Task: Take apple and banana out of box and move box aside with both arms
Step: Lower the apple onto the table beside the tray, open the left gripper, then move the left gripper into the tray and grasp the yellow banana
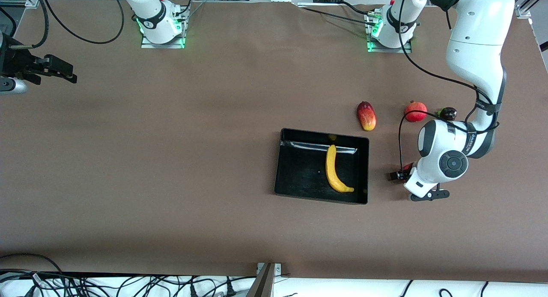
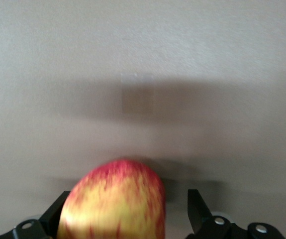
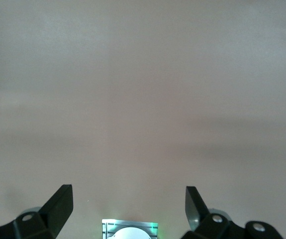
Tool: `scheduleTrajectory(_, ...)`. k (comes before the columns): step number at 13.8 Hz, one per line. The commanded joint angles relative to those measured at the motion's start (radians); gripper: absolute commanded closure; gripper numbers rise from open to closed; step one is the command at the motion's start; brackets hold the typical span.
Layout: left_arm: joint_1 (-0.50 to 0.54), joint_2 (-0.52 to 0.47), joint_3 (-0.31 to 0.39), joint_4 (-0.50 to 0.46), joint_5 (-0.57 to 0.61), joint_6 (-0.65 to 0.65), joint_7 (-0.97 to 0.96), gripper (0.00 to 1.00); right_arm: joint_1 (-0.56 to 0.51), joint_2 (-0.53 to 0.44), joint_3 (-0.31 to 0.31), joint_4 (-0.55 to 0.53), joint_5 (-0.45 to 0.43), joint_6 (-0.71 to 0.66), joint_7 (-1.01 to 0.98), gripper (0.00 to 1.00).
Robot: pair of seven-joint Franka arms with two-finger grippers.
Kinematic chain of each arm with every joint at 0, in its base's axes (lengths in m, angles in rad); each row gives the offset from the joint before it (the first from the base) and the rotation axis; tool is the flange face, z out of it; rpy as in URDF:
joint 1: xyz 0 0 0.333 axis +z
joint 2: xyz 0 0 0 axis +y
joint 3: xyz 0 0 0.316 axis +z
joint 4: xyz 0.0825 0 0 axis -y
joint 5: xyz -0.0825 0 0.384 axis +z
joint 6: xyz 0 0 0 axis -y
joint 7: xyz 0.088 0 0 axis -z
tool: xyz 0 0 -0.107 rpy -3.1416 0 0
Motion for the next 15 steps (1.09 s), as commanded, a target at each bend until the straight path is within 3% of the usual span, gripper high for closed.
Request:
scheduleTrajectory(1,-0.004,-0.089,-0.038,0.082,0.012,-0.219,-0.006,0.00,-0.010,0.002,0.002,0.013,0.025,-0.013,-0.011,0.00)
scheduleTrajectory(3,-0.018,-0.125,-0.076,0.130,-0.043,-0.315,-0.067,0.00,-0.010,0.002,0.002,0.013,0.025,-0.011,-0.011,0.00)
scheduleTrajectory(8,-0.171,-0.126,-0.081,0.139,-0.074,-0.325,-0.262,0.00,-0.010,0.002,0.002,0.013,0.025,-0.014,-0.011,0.00)
scheduleTrajectory(11,-0.244,-0.054,-0.081,0.240,-0.074,-0.318,-0.381,0.00,-0.010,0.002,0.002,0.011,0.025,-0.019,-0.011,0.00)
scheduleTrajectory(15,-0.261,0.012,-0.079,0.271,-0.071,-0.262,-0.432,0.00,-0.010,0.002,0.002,0.013,0.025,-0.019,-0.011,0.00)
